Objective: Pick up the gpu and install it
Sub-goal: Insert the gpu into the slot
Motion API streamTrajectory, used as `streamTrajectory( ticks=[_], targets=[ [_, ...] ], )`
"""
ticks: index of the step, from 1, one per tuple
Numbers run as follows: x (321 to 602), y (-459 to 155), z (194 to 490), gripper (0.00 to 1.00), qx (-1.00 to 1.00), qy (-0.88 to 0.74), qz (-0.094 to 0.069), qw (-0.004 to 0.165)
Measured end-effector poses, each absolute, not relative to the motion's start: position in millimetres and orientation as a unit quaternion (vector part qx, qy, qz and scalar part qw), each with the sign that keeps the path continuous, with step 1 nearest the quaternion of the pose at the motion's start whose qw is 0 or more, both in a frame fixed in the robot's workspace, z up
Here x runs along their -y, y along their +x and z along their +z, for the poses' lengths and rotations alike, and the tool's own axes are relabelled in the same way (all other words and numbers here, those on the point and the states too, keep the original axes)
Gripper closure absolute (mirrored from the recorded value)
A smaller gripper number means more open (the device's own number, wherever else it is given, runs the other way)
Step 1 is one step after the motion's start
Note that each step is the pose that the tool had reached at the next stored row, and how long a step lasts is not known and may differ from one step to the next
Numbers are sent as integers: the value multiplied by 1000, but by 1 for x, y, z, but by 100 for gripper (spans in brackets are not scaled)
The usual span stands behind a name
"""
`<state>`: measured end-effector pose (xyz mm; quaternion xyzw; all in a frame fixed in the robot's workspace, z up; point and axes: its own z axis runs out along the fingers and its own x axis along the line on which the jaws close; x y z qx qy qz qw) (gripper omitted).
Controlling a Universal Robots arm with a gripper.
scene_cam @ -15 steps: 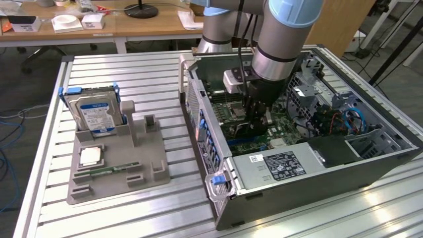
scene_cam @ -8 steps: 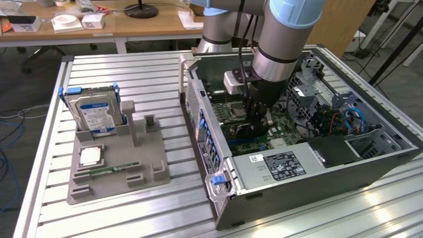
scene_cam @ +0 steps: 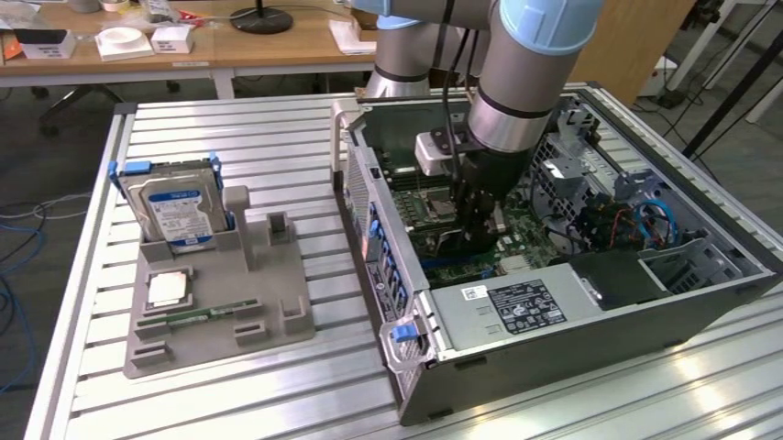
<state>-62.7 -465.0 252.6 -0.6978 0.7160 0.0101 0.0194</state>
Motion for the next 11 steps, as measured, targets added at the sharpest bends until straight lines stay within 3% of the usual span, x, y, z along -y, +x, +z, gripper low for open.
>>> streamTrajectory(
  ticks=[11],
  targets=[
    [465, -63, 250, 74, -716, -698, 10, 19]
  ],
)
